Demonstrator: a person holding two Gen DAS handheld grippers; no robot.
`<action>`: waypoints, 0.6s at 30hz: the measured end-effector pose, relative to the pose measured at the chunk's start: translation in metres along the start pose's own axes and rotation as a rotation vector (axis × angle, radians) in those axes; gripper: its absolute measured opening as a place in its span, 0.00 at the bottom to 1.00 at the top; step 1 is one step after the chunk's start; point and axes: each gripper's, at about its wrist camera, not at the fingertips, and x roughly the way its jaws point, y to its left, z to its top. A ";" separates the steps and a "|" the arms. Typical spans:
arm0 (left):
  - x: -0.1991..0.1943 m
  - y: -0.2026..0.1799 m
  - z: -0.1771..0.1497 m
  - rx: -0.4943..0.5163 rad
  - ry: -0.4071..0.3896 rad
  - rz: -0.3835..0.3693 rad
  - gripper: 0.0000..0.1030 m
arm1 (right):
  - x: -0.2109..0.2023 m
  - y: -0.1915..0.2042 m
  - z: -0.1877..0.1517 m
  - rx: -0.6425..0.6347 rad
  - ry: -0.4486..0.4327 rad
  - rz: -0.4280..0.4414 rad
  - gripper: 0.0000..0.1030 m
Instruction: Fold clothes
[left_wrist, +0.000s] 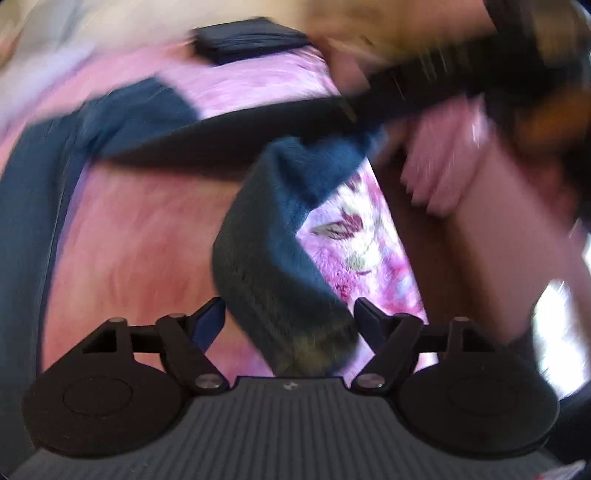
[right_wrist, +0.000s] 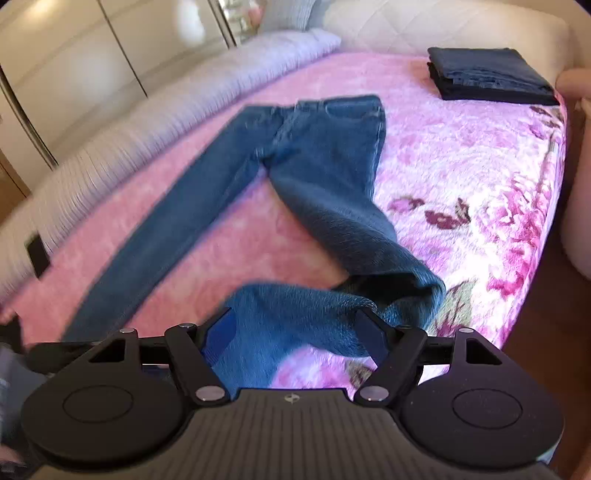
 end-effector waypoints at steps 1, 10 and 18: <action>0.010 -0.008 0.003 0.041 0.028 0.005 0.72 | -0.006 -0.006 0.002 0.011 -0.017 0.021 0.72; 0.031 0.064 -0.045 -1.057 0.170 -0.591 0.12 | -0.020 -0.063 0.021 0.132 -0.092 0.019 0.87; 0.023 0.048 -0.109 -1.267 0.311 -0.585 0.26 | 0.034 -0.096 0.008 0.436 0.152 0.303 0.58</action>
